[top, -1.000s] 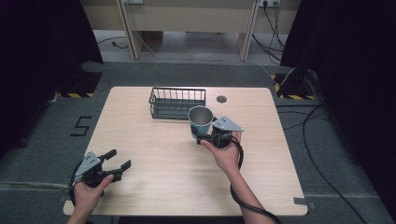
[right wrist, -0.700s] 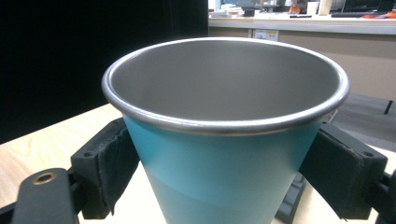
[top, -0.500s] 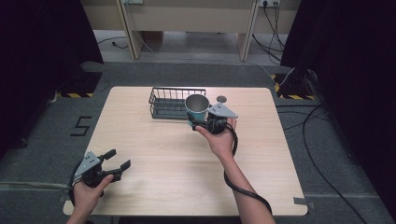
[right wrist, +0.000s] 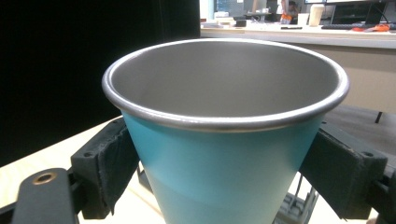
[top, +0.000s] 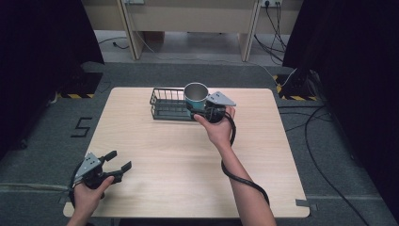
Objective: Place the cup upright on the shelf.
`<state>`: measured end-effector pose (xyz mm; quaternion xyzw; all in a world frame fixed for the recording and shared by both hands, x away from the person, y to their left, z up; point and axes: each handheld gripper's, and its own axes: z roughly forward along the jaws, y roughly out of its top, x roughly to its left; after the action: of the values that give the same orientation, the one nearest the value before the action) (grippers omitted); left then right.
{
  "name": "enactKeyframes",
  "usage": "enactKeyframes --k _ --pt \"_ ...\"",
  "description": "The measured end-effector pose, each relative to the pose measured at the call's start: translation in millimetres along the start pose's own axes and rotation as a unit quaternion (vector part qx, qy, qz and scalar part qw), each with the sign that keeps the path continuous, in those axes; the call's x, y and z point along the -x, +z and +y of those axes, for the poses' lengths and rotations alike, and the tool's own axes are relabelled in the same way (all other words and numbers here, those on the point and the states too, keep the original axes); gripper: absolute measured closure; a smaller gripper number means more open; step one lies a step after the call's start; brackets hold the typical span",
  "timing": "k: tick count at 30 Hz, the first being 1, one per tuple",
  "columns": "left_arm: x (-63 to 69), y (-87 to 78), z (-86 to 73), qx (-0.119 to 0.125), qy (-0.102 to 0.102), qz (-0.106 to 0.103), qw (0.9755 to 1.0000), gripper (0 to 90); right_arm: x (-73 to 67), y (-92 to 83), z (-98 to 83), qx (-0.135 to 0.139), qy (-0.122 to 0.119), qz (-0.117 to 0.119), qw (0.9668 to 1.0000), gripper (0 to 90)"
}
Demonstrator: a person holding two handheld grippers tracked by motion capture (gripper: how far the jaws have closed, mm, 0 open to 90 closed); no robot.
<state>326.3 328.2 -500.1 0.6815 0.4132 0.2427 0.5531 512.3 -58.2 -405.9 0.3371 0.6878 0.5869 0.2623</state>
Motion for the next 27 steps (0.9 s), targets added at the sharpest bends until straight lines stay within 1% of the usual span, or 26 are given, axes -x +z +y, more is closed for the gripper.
enactKeyframes --k 2,3,4,5,6,8,9,10,11,13,14,15,18,22,25,27 --pt "0.0 0.1 0.0 0.001 -0.001 0.000 1.0000 17.6 0.7 6.1 4.5 0.000 -0.002 0.000 1.0000 16.4" --pt "0.0 0.1 0.0 0.001 -0.001 0.000 1.0000 17.6 0.7 6.1 4.5 0.000 -0.002 0.000 1.0000 16.4" --pt "0.0 0.1 -0.1 0.001 -0.001 0.000 1.0000 17.6 1.8 12.1 7.5 -0.002 -0.004 -0.001 1.0000 16.4" --pt "0.0 0.1 -0.1 0.001 -0.001 0.000 1.0000 17.6 1.8 12.1 7.5 -0.002 -0.004 -0.001 1.0000 16.4" --pt "0.0 0.0 0.0 0.001 -0.001 0.000 1.0000 17.6 3.4 18.7 9.7 -0.003 -0.001 -0.003 1.0000 16.3" --pt "-0.1 -0.1 0.0 0.000 0.000 0.000 1.0000 17.6 4.1 21.0 10.3 -0.004 -0.001 -0.004 1.0000 16.4" --pt "-0.2 -0.1 0.1 -0.001 0.002 0.000 1.0000 17.6 5.7 27.1 11.8 -0.007 0.000 -0.007 1.0000 16.4" --pt "-0.2 -0.1 0.1 -0.001 0.002 0.000 1.0000 17.5 5.7 27.1 11.8 -0.007 0.000 -0.007 1.0000 16.4" --pt "0.0 -0.1 0.1 0.000 0.001 -0.001 1.0000 17.6 7.7 34.4 13.6 -0.010 0.003 -0.009 0.9999 16.4" --pt "0.0 -0.1 0.1 0.000 0.001 0.000 1.0000 17.5 8.5 36.7 14.2 -0.011 0.005 -0.009 0.9999 16.4" --pt "-0.2 -0.3 0.1 0.000 0.001 0.000 1.0000 17.6 10.7 43.6 16.0 -0.014 0.005 -0.014 0.9998 16.4" --pt "-0.2 -0.3 0.1 0.000 0.001 0.000 1.0000 17.6 10.7 43.6 16.0 -0.014 0.005 -0.014 0.9998 16.4" --pt "-0.4 -0.2 0.1 0.002 0.000 0.000 1.0000 17.6 15.5 52.8 17.5 -0.017 0.008 -0.020 0.9996 16.4" --pt "-0.6 0.0 0.0 0.001 0.000 -0.001 1.0000 17.6 18.8 57.8 18.9 -0.019 0.013 -0.024 0.9995 16.4" --pt "-0.3 0.1 0.1 0.002 -0.001 -0.001 1.0000 17.6 23.6 64.6 18.1 -0.026 0.017 -0.032 0.9990 16.4" --pt "-0.3 0.1 0.1 0.002 -0.002 -0.001 1.0000 17.6 24.8 66.0 17.4 -0.027 0.018 -0.033 0.9989 16.3"
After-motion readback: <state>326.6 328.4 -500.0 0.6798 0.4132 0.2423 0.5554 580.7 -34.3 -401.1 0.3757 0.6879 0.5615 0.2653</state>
